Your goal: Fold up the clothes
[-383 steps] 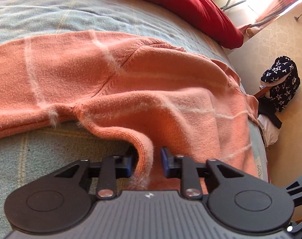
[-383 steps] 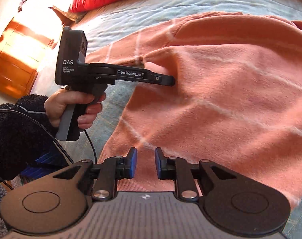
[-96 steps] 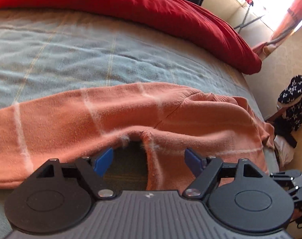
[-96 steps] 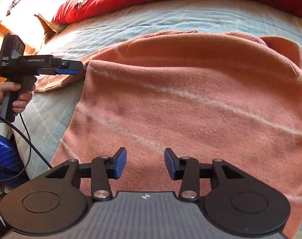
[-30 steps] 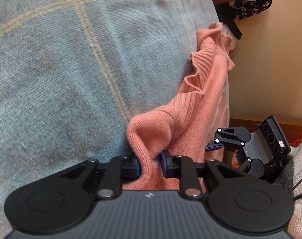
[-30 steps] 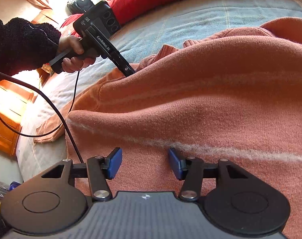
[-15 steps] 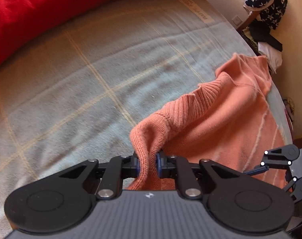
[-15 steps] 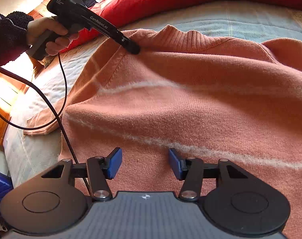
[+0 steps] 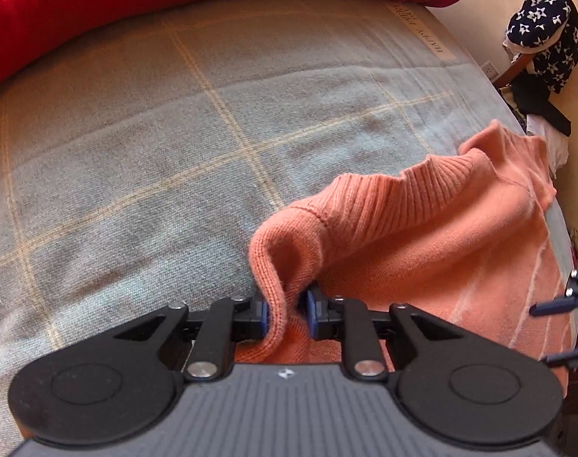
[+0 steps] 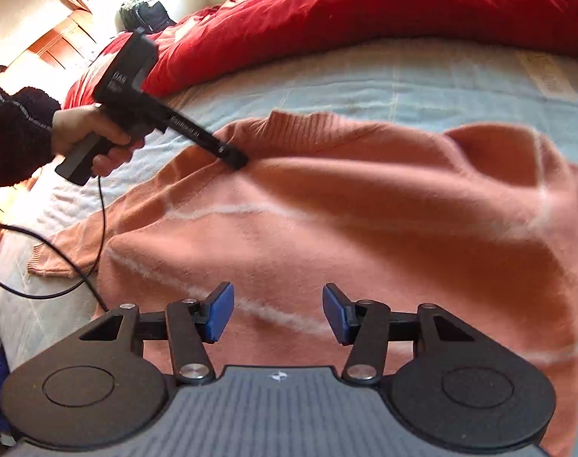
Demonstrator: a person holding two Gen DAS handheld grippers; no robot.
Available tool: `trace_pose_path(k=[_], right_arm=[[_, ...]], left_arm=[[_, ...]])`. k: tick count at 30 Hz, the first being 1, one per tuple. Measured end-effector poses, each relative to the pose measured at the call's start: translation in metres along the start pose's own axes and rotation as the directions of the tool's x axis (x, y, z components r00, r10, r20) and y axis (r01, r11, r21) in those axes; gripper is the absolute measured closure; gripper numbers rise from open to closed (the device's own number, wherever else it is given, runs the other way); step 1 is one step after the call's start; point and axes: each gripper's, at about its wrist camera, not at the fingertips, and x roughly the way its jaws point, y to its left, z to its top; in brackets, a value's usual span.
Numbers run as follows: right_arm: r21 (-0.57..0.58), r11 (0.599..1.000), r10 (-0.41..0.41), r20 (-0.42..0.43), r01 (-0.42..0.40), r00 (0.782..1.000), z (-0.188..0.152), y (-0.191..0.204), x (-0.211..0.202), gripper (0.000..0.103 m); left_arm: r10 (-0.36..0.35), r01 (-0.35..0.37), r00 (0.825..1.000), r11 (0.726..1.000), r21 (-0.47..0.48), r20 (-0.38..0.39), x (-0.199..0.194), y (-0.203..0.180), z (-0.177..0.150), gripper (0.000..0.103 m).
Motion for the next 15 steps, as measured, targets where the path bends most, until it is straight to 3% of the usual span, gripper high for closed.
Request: trace_pose_path(k=[4,8,11,13,15], right_arm=[[-0.186,0.973,-0.127,0.045,0.133,0.991,0.047,-0.036,-0.01,0.046],[-0.393,0.889,-0.23,0.058,0.234,0.971,0.096,-0.08,0.001,0.046],[-0.473,0.866,-0.204,-0.042,0.161,0.978,0.127,-0.11,0.025,0.047],[-0.444,0.895,-0.119,-0.168,0.032,0.979,0.145,-0.129,0.045,0.048],[-0.392,0.916,-0.037,-0.284,-0.081,0.958,0.16,-0.146,0.066,0.048]], left_arm=[[0.007,-0.007,1.0,1.0,-0.009,0.01,0.0,0.0,0.0,0.081],[0.009,-0.009,1.0,1.0,-0.03,0.024,0.0,0.0,-0.003,0.081],[0.01,-0.009,0.999,0.999,-0.043,0.036,0.0,0.0,-0.005,0.081],[0.009,-0.007,0.999,0.999,-0.054,0.041,-0.001,0.001,-0.005,0.081],[0.008,-0.005,0.999,0.998,-0.063,0.043,-0.001,0.001,-0.005,0.081]])
